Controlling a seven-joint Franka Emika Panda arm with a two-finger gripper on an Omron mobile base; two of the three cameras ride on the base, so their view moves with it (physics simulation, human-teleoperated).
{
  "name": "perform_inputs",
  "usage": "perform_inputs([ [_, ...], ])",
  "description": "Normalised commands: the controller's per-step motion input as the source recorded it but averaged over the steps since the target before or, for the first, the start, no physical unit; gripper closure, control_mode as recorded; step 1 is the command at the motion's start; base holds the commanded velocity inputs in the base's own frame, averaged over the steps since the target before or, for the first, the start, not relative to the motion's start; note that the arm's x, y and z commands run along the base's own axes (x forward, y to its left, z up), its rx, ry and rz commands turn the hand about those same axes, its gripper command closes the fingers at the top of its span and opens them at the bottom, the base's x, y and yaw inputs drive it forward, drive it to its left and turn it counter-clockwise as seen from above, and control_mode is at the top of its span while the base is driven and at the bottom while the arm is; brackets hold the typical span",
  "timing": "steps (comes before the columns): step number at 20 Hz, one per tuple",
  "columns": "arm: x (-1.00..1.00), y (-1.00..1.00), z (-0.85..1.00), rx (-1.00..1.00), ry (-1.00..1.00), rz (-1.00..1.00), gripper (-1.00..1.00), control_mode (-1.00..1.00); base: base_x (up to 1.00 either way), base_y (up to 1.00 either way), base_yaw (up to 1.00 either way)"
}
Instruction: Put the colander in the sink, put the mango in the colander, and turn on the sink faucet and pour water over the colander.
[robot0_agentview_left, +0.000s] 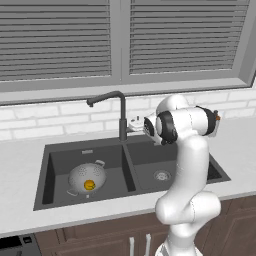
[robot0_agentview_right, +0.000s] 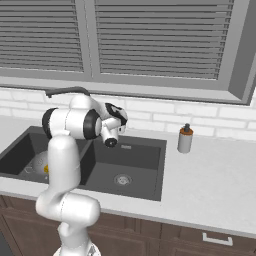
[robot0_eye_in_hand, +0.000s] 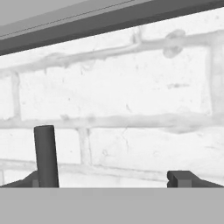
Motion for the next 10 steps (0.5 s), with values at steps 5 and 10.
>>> perform_inputs([
  [5, 0.48, 0.03, -0.18, 0.0, 0.02, 0.0, -1.0, -1.0, 0.0, 0.0, 0.0],
  [10, 0.44, 0.0, -0.11, 0.0, 0.02, 0.0, -1.0, -1.0, 0.0, 0.0, 0.0],
])
